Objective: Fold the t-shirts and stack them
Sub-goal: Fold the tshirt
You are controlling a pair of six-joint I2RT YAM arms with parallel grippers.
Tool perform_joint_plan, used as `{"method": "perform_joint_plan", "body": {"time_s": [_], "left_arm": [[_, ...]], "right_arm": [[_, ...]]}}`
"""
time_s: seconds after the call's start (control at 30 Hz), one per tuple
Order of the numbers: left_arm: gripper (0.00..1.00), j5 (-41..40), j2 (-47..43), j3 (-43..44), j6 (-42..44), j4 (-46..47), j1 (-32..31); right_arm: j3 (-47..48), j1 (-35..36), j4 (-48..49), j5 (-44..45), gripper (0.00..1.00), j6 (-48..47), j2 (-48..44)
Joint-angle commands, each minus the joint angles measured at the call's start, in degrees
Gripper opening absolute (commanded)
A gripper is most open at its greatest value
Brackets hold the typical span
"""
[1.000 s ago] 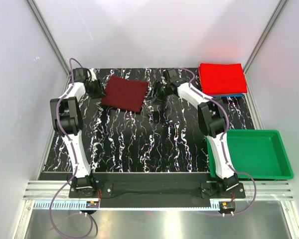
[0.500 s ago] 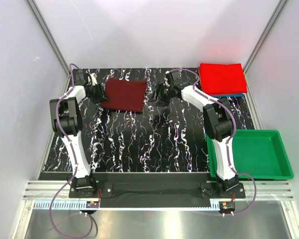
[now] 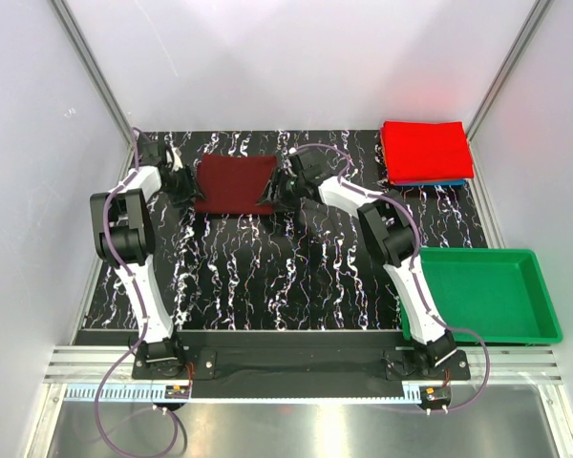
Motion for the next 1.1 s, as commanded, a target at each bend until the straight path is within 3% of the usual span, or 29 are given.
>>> {"method": "perform_joint_plan", "body": {"time_s": [0.0, 0.07, 0.13, 0.27, 0.37, 0.47, 0.67, 0.83, 0.87, 0.9, 0.93, 1.07], "left_arm": [[0.52, 1.25, 1.03, 1.16, -0.46, 0.12, 1.24], [0.51, 2.4, 1.29, 1.69, -1.08, 0.29, 1.85], [0.51, 2.49, 1.03, 3.18, -1.43, -0.58, 2.12], [0.53, 0.14, -2.3, 4.51, -4.41, -1.64, 2.56], [0.54, -1.37, -6.59, 3.9, -8.98, -3.83, 2.73], [0.54, -2.78, -12.65, -2.4, -13.55, -4.01, 2.65], [0.52, 5.2, -23.04, -14.03, -14.71, 1.87, -2.09], [0.5, 9.43, -27.62, -17.9, -14.53, 5.04, -10.44], [0.5, 9.44, -27.45, -17.73, -14.53, 5.39, -11.49], [0.49, 9.44, -27.18, -17.47, -14.7, 5.74, -12.9], [0.48, 10.13, -25.96, -17.2, -14.79, 7.13, -13.43], [0.45, 10.92, -20.26, -14.75, -14.97, 11.54, -13.96]], "right_arm": [[3.7, -0.08, 1.05, 1.72, 0.59, 0.18, 2.98], [4.4, -0.08, 0.52, 1.72, 0.53, -0.26, 4.04], [4.84, -0.08, 0.26, 1.55, 0.37, -0.35, 4.13], [2.04, -0.08, 0.17, 1.37, 0.16, -1.13, 1.16], [-3.91, -0.08, -0.62, 0.67, 0.05, -3.06, -2.97], [-11.03, -0.08, -0.8, -0.29, 0.04, -5.0, -8.15], [-27.9, -0.08, -0.36, -1.62, 0.06, -6.5, -21.15], [-38.03, 0.09, -0.1, -2.14, 0.17, -4.92, -31.36], [-39.96, 0.18, -0.36, -1.97, 0.24, -4.83, -34.07], [-40.68, 0.09, -1.49, -1.71, 0.42, -4.66, -35.32], [-41.12, 0.09, -2.2, -1.44, 0.51, -4.57, -37.42], [-40.07, -0.08, -5.89, -0.65, 0.61, -5.18, -40.25]]}}
